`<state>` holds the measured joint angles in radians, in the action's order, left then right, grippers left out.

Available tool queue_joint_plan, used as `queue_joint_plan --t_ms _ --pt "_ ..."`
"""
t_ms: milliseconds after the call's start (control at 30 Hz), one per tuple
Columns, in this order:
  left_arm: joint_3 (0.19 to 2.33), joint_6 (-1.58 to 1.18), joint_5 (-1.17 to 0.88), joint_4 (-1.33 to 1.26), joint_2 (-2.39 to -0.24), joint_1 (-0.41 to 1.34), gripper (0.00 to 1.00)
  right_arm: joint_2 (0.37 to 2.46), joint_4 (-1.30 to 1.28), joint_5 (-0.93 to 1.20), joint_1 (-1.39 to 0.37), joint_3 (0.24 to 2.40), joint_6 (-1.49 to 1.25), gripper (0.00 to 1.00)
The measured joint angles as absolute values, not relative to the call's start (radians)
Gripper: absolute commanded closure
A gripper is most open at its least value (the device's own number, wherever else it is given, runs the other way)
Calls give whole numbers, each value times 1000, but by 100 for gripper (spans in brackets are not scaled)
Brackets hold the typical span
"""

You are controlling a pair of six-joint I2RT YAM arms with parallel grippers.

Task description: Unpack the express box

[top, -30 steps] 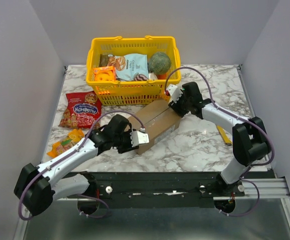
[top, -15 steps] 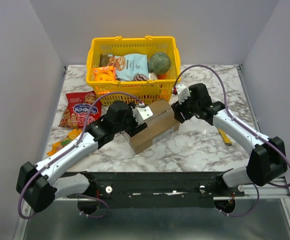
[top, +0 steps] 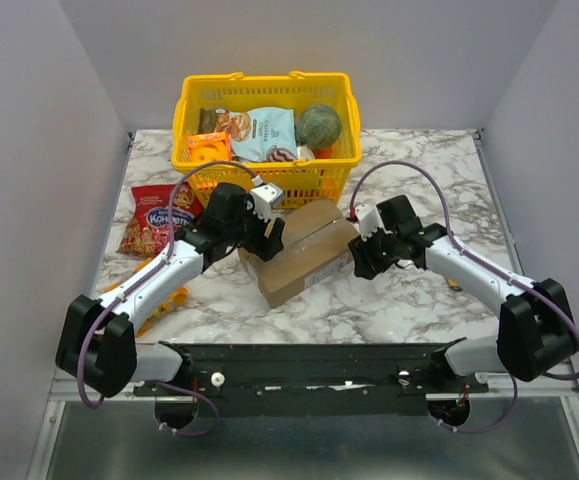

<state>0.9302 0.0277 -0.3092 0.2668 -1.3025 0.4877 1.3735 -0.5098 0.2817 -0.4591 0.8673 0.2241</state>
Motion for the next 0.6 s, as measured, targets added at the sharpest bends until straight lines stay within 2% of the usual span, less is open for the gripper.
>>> queue_joint_plan --t_ms 267,600 --pt "789 3 -427 193 -1245 451 18 1391 -459 375 -459 867 219 37" --pt "728 116 -579 268 -1154 452 23 1500 -331 371 -461 909 236 34"
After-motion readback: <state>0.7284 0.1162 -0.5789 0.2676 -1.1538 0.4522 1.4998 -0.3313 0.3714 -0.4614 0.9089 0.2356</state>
